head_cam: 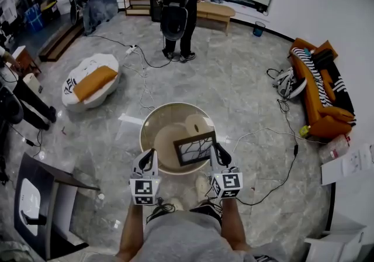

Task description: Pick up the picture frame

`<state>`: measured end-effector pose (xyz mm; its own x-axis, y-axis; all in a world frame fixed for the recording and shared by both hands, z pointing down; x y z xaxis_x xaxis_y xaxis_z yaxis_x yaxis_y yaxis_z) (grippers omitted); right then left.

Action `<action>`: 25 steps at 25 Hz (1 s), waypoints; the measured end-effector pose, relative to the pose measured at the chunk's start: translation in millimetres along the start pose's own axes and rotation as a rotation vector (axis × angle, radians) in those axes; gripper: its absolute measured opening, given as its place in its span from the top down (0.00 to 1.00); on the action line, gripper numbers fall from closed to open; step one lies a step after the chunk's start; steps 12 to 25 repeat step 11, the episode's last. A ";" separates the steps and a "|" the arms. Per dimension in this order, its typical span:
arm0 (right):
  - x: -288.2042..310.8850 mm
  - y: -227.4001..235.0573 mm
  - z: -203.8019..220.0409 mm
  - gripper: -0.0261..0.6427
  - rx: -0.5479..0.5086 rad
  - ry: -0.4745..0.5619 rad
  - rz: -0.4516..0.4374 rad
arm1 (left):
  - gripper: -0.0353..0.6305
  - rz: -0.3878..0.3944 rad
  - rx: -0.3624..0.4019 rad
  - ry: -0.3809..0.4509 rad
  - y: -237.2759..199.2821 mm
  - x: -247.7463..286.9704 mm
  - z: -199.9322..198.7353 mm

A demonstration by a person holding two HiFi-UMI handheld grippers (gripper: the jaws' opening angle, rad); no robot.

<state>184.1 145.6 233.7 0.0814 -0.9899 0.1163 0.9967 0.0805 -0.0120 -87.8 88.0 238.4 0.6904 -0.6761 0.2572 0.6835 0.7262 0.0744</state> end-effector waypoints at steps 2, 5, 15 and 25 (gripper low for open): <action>0.2 -0.3 -1.5 0.86 -0.002 0.002 -0.001 | 0.92 0.001 -0.002 0.002 -0.2 0.0 -1.2; -1.3 1.1 -0.3 0.86 -0.002 0.001 0.001 | 0.92 0.001 -0.004 -0.002 1.5 -0.2 0.0; -5.0 6.7 6.2 0.86 -0.006 0.000 -0.004 | 0.92 -0.001 -0.005 -0.002 8.9 1.6 5.1; -5.0 6.7 6.2 0.86 -0.006 0.000 -0.004 | 0.92 -0.001 -0.005 -0.002 8.9 1.6 5.1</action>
Point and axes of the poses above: the fingertips, and each gripper's own axes: x forward along the fingers, y to its right, z out of its underside, the point moved 8 cm from there along -x, backward along the fingers, and after that the axes turned 10 degrees about z, right-handed, at the moved point
